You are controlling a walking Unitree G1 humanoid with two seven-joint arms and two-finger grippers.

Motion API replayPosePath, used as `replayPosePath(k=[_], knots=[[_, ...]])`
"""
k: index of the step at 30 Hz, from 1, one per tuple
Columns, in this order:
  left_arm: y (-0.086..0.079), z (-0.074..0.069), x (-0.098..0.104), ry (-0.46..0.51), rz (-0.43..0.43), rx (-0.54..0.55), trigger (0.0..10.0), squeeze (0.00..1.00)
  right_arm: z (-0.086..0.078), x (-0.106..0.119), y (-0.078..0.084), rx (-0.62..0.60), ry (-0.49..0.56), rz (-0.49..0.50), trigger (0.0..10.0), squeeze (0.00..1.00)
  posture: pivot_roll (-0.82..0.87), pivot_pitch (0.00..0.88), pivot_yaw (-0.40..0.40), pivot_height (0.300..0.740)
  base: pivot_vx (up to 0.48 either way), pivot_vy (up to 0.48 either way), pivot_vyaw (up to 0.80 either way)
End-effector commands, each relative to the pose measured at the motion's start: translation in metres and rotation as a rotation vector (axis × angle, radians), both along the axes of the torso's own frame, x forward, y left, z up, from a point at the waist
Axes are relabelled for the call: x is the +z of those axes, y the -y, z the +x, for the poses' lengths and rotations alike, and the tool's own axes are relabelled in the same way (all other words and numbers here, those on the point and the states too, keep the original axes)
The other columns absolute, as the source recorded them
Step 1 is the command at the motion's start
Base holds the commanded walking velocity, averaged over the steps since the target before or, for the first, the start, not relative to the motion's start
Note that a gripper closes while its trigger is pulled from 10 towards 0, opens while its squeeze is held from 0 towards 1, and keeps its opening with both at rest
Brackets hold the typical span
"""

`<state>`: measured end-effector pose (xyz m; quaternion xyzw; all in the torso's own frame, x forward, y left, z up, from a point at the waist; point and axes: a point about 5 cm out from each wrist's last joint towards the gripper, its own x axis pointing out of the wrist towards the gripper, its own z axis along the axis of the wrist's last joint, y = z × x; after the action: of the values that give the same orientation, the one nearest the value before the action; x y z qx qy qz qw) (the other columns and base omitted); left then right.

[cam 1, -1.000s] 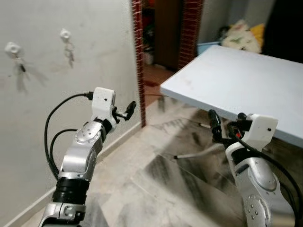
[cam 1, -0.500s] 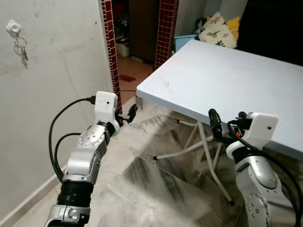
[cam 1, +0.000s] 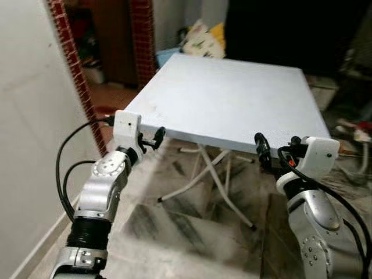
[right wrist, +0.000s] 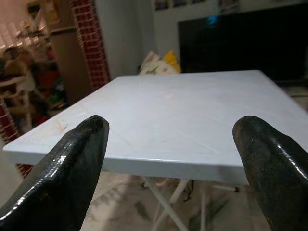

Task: Hang keys on a hook

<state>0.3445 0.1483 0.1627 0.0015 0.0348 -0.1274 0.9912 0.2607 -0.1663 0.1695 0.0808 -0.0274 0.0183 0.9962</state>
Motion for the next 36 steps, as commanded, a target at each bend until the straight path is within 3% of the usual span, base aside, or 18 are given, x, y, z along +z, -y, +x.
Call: replayPosePath(k=[1, 6, 19, 31, 36], knots=[[-0.003, 0.003, -0.001, -0.015, 0.008, 0.008, 10.0, 0.00, -0.001, 0.004, -0.002, -0.001, 0.014, 0.002, 10.0, 0.00, 0.06, 0.002, -0.015, 0.740, 0.000, 0.480, -0.80], [-0.002, 0.004, -0.001, -0.018, 0.011, 0.009, 10.0, 0.00, -0.001, 0.005, -0.002, -0.001, 0.018, 0.005, 10.0, 0.00, 0.06, 0.001, -0.013, 0.740, 0.000, 0.480, -0.62], [-0.004, 0.006, -0.001, -0.014, 0.014, 0.020, 10.0, 0.00, 0.000, 0.007, -0.002, -0.003, 0.029, 0.007, 10.0, 0.00, 0.07, 0.000, -0.011, 0.740, 0.000, 0.468, 0.00], [0.003, 0.004, 0.000, 0.014, -0.005, 0.006, 10.0, 0.00, 0.002, 0.008, -0.002, -0.003, 0.029, 0.005, 10.0, 0.00, 0.07, 0.000, -0.022, 0.740, 0.000, 0.023, 0.00], [0.006, 0.004, 0.000, 0.023, -0.014, 0.006, 10.0, 0.00, 0.004, 0.010, -0.002, -0.006, 0.029, 0.007, 10.0, 0.00, 0.06, 0.000, -0.024, 0.740, 0.000, 0.000, -0.74]])
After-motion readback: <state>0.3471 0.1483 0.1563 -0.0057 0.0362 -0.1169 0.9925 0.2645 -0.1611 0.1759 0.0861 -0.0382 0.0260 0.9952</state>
